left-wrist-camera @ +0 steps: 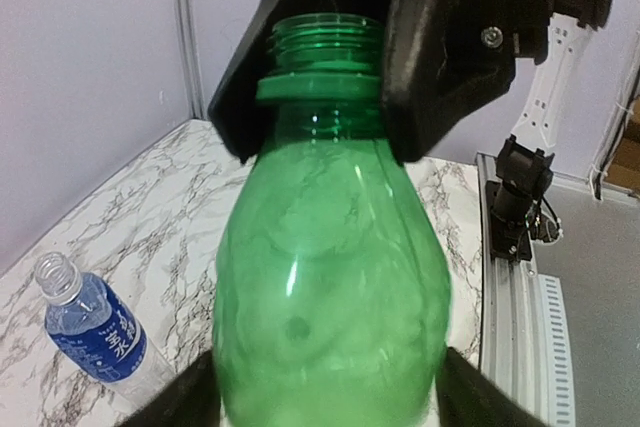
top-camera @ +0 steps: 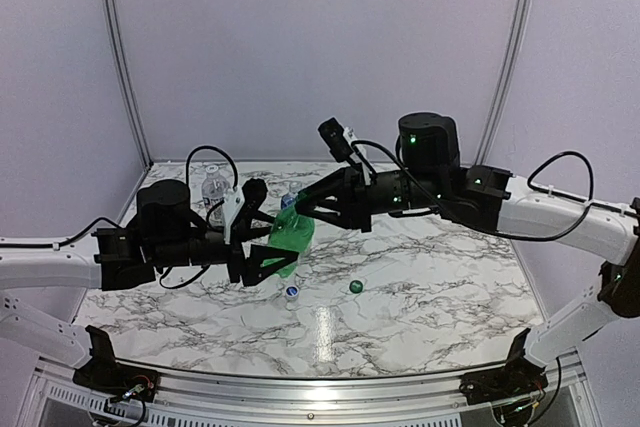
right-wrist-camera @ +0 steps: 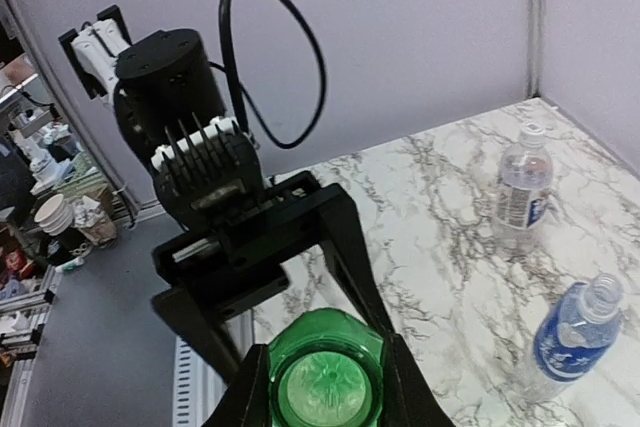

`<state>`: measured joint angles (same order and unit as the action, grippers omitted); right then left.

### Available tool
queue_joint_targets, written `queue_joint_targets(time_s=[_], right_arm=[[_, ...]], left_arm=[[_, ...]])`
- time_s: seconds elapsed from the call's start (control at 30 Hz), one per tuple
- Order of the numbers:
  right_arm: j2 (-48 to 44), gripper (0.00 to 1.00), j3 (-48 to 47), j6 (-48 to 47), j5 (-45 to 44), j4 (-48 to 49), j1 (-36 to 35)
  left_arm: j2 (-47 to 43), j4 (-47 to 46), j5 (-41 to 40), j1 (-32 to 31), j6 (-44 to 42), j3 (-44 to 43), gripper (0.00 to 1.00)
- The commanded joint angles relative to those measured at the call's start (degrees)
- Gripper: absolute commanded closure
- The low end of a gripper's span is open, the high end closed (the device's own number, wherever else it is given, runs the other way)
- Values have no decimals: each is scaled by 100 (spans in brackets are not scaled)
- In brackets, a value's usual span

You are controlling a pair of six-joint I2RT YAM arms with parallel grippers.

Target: Unscrew the bottle caps

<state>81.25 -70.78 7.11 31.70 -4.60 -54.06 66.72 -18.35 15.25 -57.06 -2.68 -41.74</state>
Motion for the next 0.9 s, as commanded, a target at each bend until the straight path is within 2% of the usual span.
queue_joint_targets(time_s=[0.0,0.07,0.1,0.33,0.5,0.87], right_arm=[[-445,100,19,121,-996,-272,391],[-606,100,96,124,-1132,-446,637],[-677,100,126,117,-1228,-568,761],[-659,100,84,-121,-2250,-1153,1472],[-177,100,32,-158,-2512,-955,1762],[1239,100,-197,-298,-2823,-289,1864]], left_arm=[[-237,-47,-721,-25,45,-4,13],[-400,-46,-1077,-21,124,69,2],[-491,-38,-1279,-12,181,98,1],[-897,227,-2665,53,465,79,1],[-991,489,-3463,97,577,-23,1],[-987,964,-4095,289,877,-206,1]])
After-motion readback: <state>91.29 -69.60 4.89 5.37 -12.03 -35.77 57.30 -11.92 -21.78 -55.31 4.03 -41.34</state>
